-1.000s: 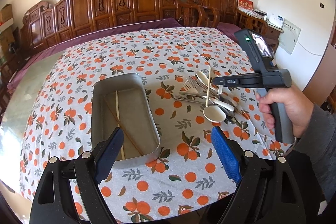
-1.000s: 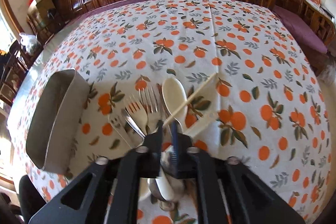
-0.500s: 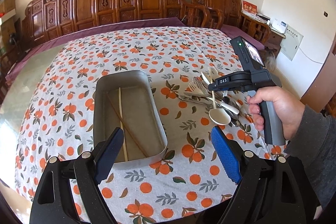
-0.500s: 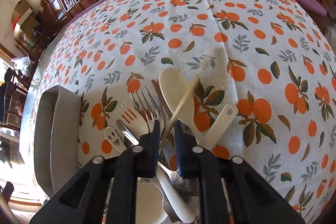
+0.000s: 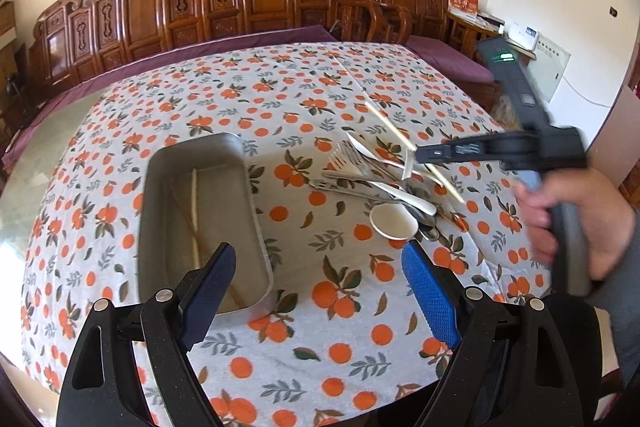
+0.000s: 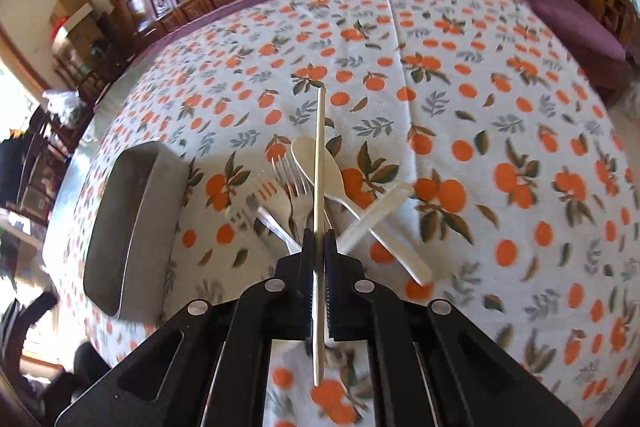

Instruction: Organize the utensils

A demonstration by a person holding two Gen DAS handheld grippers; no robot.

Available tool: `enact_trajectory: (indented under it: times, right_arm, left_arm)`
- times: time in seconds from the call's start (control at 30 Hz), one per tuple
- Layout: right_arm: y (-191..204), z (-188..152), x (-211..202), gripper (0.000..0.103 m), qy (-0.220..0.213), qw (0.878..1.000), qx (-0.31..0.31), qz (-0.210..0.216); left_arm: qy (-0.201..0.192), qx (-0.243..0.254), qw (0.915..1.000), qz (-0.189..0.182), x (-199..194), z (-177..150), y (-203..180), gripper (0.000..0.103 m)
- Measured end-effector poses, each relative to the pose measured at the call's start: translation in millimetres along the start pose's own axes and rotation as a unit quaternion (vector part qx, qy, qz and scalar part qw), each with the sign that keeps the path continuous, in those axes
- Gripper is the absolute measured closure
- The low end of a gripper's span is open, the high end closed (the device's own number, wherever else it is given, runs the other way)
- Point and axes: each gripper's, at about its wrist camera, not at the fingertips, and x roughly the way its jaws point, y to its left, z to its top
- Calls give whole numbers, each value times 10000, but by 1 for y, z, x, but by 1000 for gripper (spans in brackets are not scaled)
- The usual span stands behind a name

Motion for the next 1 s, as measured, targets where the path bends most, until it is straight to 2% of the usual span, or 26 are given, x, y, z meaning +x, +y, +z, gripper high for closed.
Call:
enact_trajectory:
  times: [0.17, 0.33, 0.7, 1.0]
  right_arm:
    - [-20, -23, -26, 97, -177, 9996, -180, -137]
    - [-49, -38, -37, 97, -294, 9994, -95, -146]
    - [-97, -44, -42, 97, -417, 9983, 362, -174]
    - [-120, -43, -49, 97, -508, 9963, 682, -91]
  left_arm:
    - [104, 79, 9999, 29, 23, 4, -16, 22]
    - [263, -26, 9996, -7, 48, 14, -26, 22]
    - [544, -277, 9980, -141, 104, 44, -61, 22]
    - [826, -588, 9938, -455, 142, 63, -78, 42]
